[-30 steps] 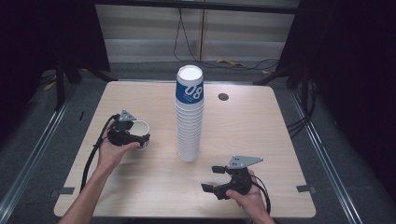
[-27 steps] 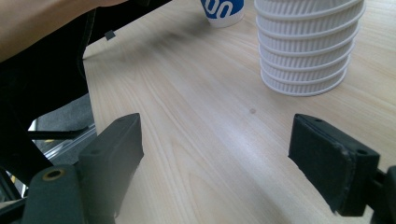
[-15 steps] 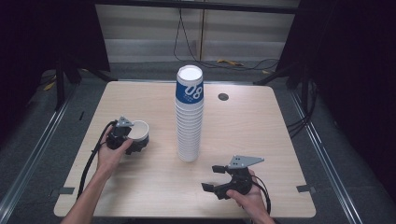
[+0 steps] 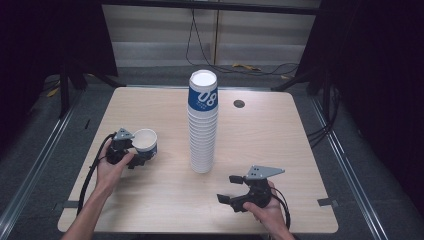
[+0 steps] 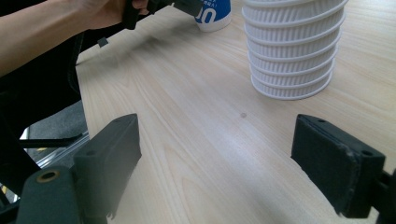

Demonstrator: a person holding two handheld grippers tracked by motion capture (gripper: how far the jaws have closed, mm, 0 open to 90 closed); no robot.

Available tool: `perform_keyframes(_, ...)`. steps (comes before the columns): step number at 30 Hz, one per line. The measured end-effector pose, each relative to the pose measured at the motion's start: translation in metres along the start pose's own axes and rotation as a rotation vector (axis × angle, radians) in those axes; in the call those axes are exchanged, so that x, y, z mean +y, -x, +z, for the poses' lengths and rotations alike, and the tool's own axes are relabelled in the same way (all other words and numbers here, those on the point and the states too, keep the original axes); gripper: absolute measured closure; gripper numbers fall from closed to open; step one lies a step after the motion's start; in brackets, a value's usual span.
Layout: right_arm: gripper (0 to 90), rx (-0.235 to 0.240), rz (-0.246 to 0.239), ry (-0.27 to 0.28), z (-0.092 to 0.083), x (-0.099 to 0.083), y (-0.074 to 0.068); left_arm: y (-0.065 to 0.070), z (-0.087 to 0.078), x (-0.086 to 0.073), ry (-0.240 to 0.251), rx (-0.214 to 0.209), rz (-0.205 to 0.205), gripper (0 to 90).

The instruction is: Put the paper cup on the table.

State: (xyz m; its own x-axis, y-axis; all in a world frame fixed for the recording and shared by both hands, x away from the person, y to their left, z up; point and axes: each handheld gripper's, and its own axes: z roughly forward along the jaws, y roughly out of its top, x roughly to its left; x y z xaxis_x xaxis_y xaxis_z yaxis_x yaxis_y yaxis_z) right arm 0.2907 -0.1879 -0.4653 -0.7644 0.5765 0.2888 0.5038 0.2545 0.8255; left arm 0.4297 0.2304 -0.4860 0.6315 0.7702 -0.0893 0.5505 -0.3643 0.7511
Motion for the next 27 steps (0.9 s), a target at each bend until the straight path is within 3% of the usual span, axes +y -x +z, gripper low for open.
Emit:
perform_keyframes(10,15.0,-0.022,0.004,0.004,-0.002,0.000,0.001,0.001,-0.017,-0.007,0.023,-0.022,-0.020,16.1)
perform_keyframes(16,15.3,-0.041,0.010,0.002,-0.002,0.000,0.002,0.007,-0.031,-0.009,0.057,-0.012,-0.023,16.0)
perform_keyframes(18,15.5,-0.047,0.008,0.003,-0.001,0.000,0.003,0.010,-0.035,-0.010,0.069,-0.028,-0.023,15.9)
perform_keyframes(20,16.1,-0.056,0.005,0.004,-0.001,0.000,0.003,0.013,-0.040,-0.011,0.104,-0.071,-0.030,16.0)
perform_keyframes(23,16.7,-0.066,0.010,0.005,-0.002,0.000,0.003,0.018,-0.045,-0.015,0.121,-0.068,-0.017,16.2)
perform_keyframes(27,17.7,-0.088,0.016,0.015,-0.004,0.000,0.004,0.023,-0.049,-0.019,0.139,-0.072,-0.028,16.4)
